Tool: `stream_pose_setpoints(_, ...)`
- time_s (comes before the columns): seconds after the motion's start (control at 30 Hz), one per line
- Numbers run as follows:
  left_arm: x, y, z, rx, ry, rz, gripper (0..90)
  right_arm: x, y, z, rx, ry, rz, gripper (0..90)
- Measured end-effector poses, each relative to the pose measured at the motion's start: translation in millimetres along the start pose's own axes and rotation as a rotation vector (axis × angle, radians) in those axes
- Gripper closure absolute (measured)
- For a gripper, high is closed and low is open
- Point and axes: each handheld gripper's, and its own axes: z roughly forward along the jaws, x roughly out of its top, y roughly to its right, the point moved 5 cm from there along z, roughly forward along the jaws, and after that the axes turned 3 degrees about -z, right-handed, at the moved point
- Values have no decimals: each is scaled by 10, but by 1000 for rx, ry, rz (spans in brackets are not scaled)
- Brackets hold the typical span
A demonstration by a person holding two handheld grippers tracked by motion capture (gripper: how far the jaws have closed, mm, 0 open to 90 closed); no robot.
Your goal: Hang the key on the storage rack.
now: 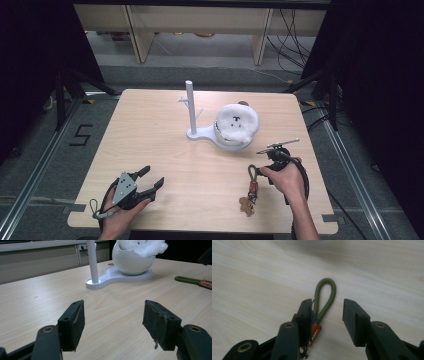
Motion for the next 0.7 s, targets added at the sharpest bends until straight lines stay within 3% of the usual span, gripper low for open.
stream_pose_setpoints(0.13,-3,3,-8,13,-22,1,333,-63,-24,49,16,-51,29,618)
stream_pose_setpoints(0.23,-3,7,-8,11,-21,2,332,-114,-98,84,16,-113,107,621)
stream_pose_setpoints(0.3,-1,7,-2,4,-5,2,333,-120,-110,88,17,-127,112,621)
stream_pose_setpoints(0.37,-5,10,-24,10,-18,3,333,-129,-91,123,7,-121,67,621)
stream_pose_setpoints(0.47,-5,21,-25,2,-15,5,333,-161,-166,141,9,-172,113,620)
stream_pose_setpoints(0.6,-5,37,-25,-7,-17,9,333,-164,-163,216,0,-173,66,617)
stream_pose_setpoints(0.7,-5,38,-22,-5,-19,7,333,-173,-265,231,16,-200,198,617)
